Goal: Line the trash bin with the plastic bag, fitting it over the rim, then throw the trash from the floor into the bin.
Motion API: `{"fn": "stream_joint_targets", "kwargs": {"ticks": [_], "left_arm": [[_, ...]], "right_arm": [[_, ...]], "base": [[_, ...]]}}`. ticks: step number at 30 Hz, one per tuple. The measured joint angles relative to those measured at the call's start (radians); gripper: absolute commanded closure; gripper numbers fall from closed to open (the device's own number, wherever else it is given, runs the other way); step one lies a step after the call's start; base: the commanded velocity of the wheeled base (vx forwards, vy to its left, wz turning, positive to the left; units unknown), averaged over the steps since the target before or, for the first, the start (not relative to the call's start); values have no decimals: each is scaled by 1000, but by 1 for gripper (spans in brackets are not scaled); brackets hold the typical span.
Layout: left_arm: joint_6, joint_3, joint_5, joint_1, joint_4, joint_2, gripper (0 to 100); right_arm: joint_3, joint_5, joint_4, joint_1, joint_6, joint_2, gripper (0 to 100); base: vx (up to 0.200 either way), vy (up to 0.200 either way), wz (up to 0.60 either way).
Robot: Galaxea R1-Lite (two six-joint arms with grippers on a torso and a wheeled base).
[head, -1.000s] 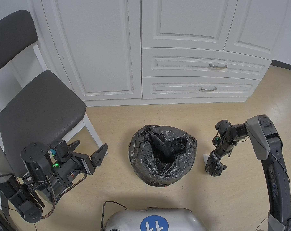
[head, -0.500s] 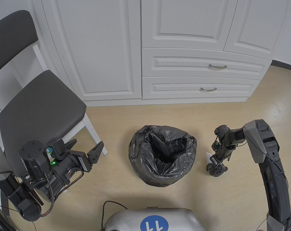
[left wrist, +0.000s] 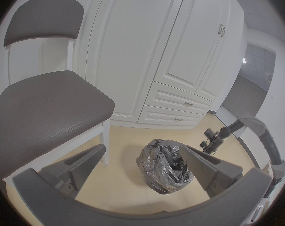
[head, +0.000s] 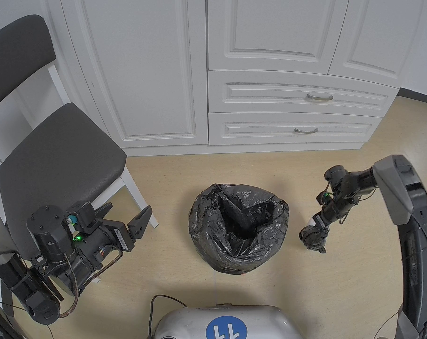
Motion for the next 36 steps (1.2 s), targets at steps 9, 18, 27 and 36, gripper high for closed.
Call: {"fn": "stream_joint_targets", "kwargs": {"ticks": [9,18,27,36], "left_arm": [[1,-3,-3,2,0,-23,0],[5,-3,-6,0,1,-47,0],[5,13,-3,-10,0,-48,0],[-61,93,0,-10,0,-51,0]], "right_arm": [[282,74,-143,-7,3,-341,100],[532,161,-509,43,79,-557,100],[712,194,-797,249,214,-621,100],[778,100,-1067,397,281,-530,100]], "base": [[0,0,0],[0,0,0],[0,0,0],[0,0,0]]}}
